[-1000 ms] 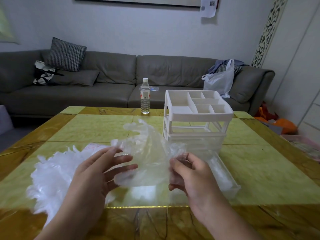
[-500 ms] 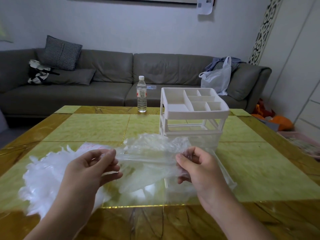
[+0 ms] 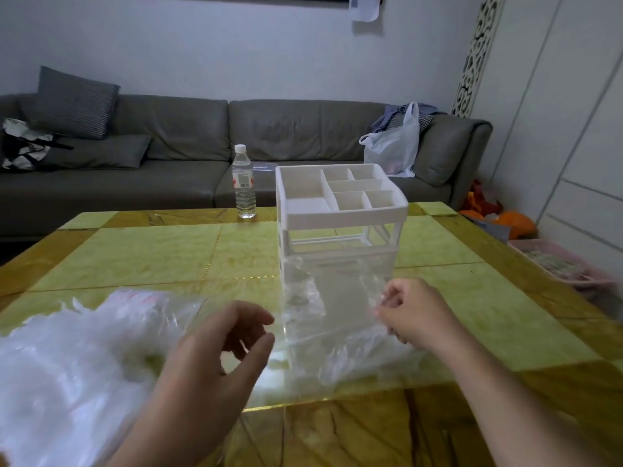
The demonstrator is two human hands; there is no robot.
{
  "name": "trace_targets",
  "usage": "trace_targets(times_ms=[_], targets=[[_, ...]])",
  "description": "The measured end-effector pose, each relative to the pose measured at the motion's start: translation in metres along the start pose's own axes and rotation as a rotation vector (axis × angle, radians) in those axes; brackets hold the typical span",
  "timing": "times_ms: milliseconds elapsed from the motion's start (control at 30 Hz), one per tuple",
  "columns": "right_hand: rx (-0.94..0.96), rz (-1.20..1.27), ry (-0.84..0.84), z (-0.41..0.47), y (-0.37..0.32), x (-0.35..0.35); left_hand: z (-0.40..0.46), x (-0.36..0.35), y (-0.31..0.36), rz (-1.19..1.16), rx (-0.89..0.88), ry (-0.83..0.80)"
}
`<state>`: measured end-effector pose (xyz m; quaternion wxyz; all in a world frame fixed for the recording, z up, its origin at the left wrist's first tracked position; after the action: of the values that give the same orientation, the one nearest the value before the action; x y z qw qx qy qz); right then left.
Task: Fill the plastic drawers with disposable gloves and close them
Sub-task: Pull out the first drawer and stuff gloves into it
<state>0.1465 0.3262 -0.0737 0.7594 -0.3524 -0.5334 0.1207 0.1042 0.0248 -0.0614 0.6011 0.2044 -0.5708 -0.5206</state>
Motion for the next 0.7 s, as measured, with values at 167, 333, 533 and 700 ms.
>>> trace_targets(times_ms=[167, 333, 533, 700], targets=[[0.029, -0.211, -0.004, 0.007, 0.002, -0.008, 0.032, -0.068, 0.035, 0.347, -0.233, -0.219], [0.064, -0.330, -0.042, 0.004, 0.000, -0.005, 0.070, -0.121, 0.022, 0.793, -0.034, -0.333], [0.112, -0.569, -0.065, 0.003, -0.004, 0.000, 0.081, -0.137, 0.007, 0.954, 0.266, -0.535], [0.093, -0.539, -0.062, 0.004, -0.001, -0.008, 0.088, -0.146, 0.015, 0.995, 0.378, -0.640]])
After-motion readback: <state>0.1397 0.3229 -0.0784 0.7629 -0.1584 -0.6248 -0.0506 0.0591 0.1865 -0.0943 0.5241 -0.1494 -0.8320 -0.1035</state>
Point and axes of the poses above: each hand's wrist, its own z-axis towards the middle knuckle, its own x-axis out of the back of the hand, y = z × x, the point moved 1 cm from there along z, towards the middle knuckle, and after that the axes turned 14 degrees about x, right-handed, at the moved point
